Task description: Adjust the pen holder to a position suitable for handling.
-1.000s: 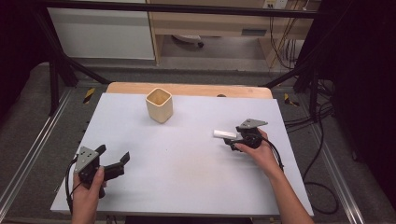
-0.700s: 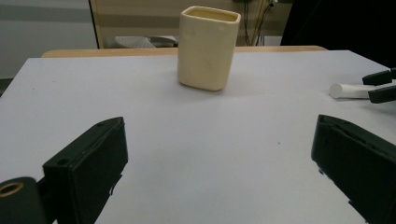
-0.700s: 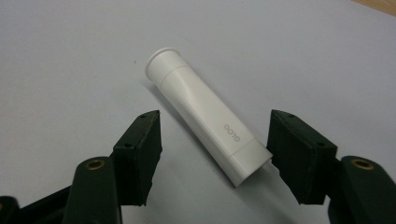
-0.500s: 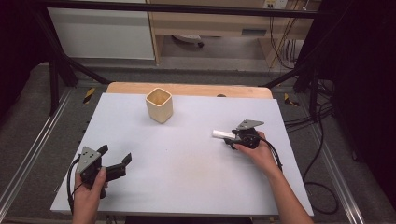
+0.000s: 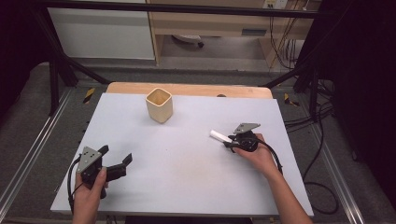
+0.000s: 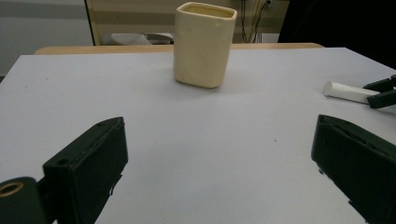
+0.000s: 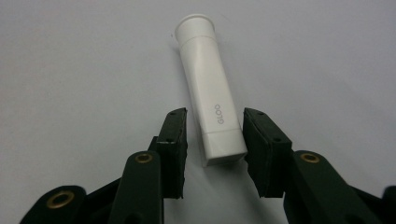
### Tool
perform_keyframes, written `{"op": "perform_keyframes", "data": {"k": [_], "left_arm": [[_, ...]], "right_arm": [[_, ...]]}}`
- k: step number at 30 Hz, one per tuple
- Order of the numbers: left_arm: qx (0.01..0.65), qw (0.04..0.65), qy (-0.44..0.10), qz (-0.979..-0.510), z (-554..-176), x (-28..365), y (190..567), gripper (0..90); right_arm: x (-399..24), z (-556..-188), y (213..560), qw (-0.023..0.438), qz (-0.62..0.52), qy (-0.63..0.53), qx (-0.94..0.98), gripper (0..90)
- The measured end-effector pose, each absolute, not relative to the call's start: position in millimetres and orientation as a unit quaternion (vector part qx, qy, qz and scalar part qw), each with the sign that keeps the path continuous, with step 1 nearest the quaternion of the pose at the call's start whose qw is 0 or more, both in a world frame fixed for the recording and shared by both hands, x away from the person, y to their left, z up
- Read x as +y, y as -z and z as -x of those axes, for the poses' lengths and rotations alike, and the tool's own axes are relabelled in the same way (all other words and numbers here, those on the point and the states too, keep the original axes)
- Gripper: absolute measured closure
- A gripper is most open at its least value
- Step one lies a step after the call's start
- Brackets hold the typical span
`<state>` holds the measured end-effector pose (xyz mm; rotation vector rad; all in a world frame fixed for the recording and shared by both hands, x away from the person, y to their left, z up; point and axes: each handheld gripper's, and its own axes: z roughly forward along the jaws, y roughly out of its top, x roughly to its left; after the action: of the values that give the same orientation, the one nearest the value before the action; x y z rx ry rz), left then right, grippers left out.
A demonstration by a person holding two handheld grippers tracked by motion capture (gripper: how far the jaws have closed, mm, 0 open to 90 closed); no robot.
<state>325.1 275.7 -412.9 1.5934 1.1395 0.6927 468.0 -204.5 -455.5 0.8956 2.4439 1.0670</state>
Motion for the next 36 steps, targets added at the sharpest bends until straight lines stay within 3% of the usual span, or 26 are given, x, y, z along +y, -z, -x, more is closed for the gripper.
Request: {"op": "perform_keyframes", "data": {"k": [7, 16, 36], "left_arm": [[0.473, 0.507, -0.288, -0.661, -325, 276, 413, 4.0], [0.47, 0.506, -0.288, -0.663, -325, 275, 413, 4.0], [0.46, 0.509, -0.289, -0.668, -325, 273, 412, 4.0]], "right_arm": [[-202, -473, 459, 0.154, -0.325, -0.395, 0.845, 59.2], [-198, -471, 459, 0.16, -0.315, -0.391, 0.85, 70.6], [-196, -460, 452, 0.149, -0.312, -0.372, 0.861, 71.2]]}}
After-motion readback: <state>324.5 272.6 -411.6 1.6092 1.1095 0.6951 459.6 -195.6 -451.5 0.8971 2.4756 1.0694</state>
